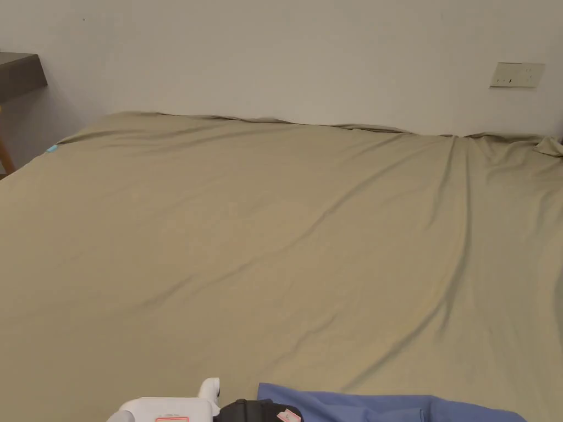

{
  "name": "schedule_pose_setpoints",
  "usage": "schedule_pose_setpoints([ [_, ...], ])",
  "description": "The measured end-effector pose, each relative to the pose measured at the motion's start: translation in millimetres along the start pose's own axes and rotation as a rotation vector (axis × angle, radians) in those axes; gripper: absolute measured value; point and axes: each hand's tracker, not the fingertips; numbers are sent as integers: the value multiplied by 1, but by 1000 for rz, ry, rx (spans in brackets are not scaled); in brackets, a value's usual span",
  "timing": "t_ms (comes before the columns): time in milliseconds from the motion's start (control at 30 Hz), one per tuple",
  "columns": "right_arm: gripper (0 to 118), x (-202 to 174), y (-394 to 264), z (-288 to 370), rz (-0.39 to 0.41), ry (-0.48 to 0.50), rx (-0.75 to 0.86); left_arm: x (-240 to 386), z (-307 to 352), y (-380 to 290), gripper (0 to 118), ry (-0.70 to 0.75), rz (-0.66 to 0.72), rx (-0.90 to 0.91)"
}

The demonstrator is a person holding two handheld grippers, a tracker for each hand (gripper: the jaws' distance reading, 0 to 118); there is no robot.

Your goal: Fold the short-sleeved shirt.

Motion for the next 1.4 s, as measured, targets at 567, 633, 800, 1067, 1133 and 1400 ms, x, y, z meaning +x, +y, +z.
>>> schedule_pose_setpoints([
  [567, 3, -19, 23, -37, 10, 73, -7, 81, 214, 3, 8, 519, -153, 303],
  [633, 3, -27, 25, -44, 28, 89, -8, 99, 227, 4, 8, 619, -174, 312],
  [800, 3, -35, 27, -49, 23, 120, -14, 130, 189, 11, 8, 621, -183, 297],
  [1067, 3, -23, 19, -37, 7, 83, -30, 143, 39, 17, 19, 530, -242, 69],
  [1133, 3, -17, 15, -34, -9, 69, -32, 136, 8, 12, 52, 482, -234, -11],
  [1400, 3, -4, 5, -29, -38, 43, -41, 125, 19, -1, 81, 328, -187, 108],
])
